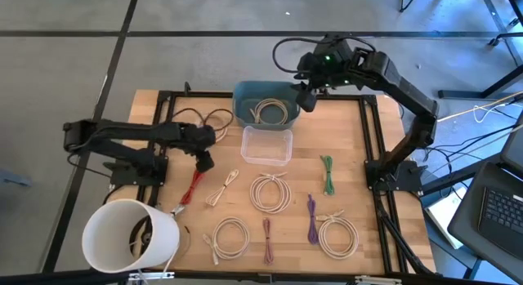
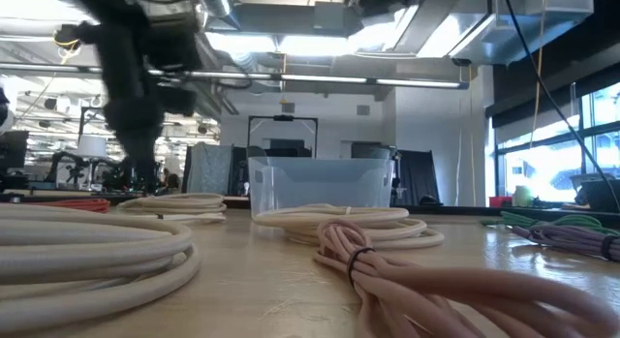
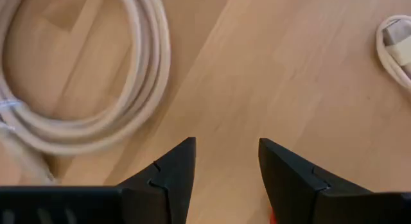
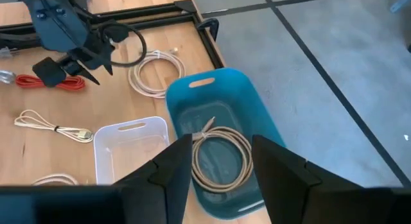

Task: Pick & Place USB Port
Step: Put the brown HDMI cable into the blue bin

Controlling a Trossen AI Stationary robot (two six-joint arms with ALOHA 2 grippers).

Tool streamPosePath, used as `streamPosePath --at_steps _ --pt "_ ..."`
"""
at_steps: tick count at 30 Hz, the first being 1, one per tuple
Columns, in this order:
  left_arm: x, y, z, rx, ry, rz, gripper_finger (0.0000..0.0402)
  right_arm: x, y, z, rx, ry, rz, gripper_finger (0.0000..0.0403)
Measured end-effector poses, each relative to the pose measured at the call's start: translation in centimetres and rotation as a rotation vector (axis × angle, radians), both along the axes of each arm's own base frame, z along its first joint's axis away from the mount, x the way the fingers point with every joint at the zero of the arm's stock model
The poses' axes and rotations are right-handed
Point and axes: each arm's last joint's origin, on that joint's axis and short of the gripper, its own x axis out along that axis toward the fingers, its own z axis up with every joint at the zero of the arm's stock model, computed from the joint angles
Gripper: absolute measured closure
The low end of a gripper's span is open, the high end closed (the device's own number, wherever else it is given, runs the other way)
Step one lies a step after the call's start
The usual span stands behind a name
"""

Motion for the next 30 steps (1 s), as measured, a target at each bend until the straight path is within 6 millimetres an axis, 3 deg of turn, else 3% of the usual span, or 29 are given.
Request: streamPosePath --at_steps 5,8,17,25,27,30 --pt "4.0 1.2 3.6 0.183 -0.009 -0.173 0.0236 0.1 0.0 -0.4 0.011 0.012 -0.005 0.0240" --pt "5.0 2.8 4.8 0.255 0.028 -0.158 0.0236 0.0 0.0 -0.5 0.020 0.022 -0.009 0.0240" --pt "3.0 7.0 2.3 -0.002 0.202 -0.027 0.0235 -0.4 0.3 -1.0 0.047 0.089 -0.007 0.0240" --pt "2.9 7.9 1.9 0.012 0.209 -0.056 0.0235 -0.4 0.3 -1.0 0.042 0.095 0.000 0.0240" --pt "2.4 8.1 2.7 0.014 0.163 0.028 0.0235 -0.5 0.3 -1.0 0.043 0.103 0.001 0.0240" --pt "1.1 9.2 3.8 0.002 0.069 0.307 0.0235 -0.5 0.3 -1.1 0.035 0.112 0.005 0.0240"
